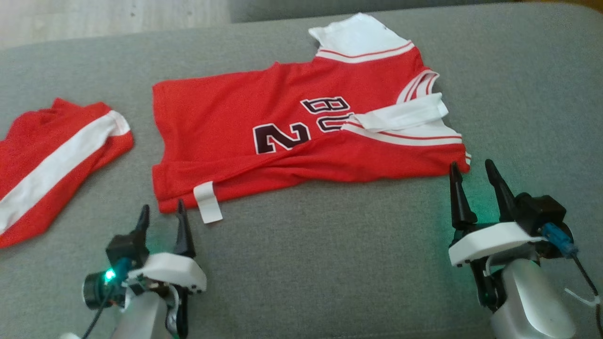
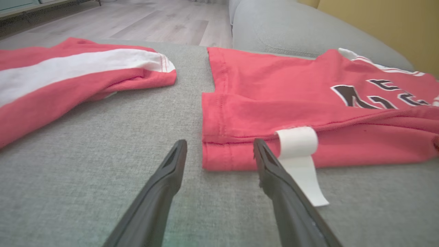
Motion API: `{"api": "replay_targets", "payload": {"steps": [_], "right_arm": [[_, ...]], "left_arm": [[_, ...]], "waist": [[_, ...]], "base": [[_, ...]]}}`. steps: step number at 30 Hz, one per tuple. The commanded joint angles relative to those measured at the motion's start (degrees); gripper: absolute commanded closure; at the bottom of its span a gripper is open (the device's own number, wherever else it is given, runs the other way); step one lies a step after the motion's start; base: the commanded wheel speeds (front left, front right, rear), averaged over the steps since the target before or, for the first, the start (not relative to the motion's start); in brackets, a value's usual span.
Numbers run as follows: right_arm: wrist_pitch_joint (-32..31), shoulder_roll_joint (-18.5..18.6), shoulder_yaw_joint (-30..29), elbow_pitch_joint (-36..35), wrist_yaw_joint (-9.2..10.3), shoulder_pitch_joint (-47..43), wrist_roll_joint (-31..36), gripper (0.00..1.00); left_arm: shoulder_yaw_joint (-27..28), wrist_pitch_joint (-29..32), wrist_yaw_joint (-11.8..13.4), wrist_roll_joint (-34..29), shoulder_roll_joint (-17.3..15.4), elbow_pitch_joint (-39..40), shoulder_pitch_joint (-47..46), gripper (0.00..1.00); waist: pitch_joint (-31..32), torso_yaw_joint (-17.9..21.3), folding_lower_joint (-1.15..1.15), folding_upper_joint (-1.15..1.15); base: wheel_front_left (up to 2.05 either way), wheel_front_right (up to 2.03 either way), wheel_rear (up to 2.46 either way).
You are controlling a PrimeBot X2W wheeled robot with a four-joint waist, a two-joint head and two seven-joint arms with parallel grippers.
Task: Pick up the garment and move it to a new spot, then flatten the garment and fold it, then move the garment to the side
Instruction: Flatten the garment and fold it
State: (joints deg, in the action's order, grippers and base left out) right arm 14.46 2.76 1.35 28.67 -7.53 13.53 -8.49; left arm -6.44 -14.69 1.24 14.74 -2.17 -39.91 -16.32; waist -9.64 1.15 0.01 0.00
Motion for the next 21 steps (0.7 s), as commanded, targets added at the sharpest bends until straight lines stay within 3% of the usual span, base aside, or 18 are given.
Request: {"api": "replay_targets", "payload": {"steps": [1, 9, 10, 11, 12, 13, 14, 21], "right_arm": [[0.5, 0.1, 1.5, -1.9, 0.04, 1.6, 0.5, 0.0], [0.5, 0.1, 1.1, -2.4, 0.04, 3.0, 0.7, 0.0], [0.5, 0.1, 0.8, -2.3, 0.04, 3.2, 0.6, 0.0], [0.5, 0.1, 0.6, -2.0, 0.04, 3.4, 0.4, 0.0], [0.5, 0.1, 0.5, -1.6, 0.04, 3.7, 0.4, 0.0], [0.5, 0.1, 0.3, -0.8, 0.04, 4.1, 0.4, 0.0], [0.5, 0.1, 0.2, 0.1, 0.04, 4.6, 0.5, 0.0], [0.5, 0.1, -1.5, 7.3, 0.04, 9.4, 0.5, 0.0]], "left_arm": [[2.7, -0.3, 0.5, 0.1, -0.7, 0.2, -2.4, 0.0], [3.8, -0.3, 0.0, 0.9, -0.7, -7.2, -5.0, 0.03], [3.4, -0.3, -0.2, 1.3, -0.7, -8.4, -5.2, 0.19], [2.9, -0.3, -0.6, 1.9, -0.7, -9.4, -5.4, 0.44], [2.3, -0.3, -0.8, 2.2, -0.7, -10.4, -5.7, 0.59], [1.8, -0.3, -1.1, 2.5, -0.7, -11.1, -6.0, 0.86], [1.3, -0.3, -1.3, 2.8, -0.7, -11.5, -6.5, 1.0], [-2.7, -0.3, -3.2, 3.9, -0.7, -11.1, -8.3, 1.0]], "waist": [[-1.3, 1.1, -0.01, 0.0], [-3.7, 2.9, -0.01, 0.0], [-3.9, 3.0, -0.01, 0.0], [-4.1, 3.1, -0.01, 0.0], [-4.2, 3.1, -0.01, 0.0], [-4.5, 3.1, -0.01, 0.0], [-4.7, 3.0, -0.01, 0.0], [-6.2, 1.6, -0.01, 0.0]], "base": [[0.0, 0.0, 0.0], [0.0, 0.0, 0.0], [0.0, 0.0, 0.0], [0.0, 0.0, 0.0], [0.0, 0.0, 0.0], [0.0, 0.0, 0.0], [0.0, 0.0, 0.0], [0.0, 0.0, 0.0]]}}
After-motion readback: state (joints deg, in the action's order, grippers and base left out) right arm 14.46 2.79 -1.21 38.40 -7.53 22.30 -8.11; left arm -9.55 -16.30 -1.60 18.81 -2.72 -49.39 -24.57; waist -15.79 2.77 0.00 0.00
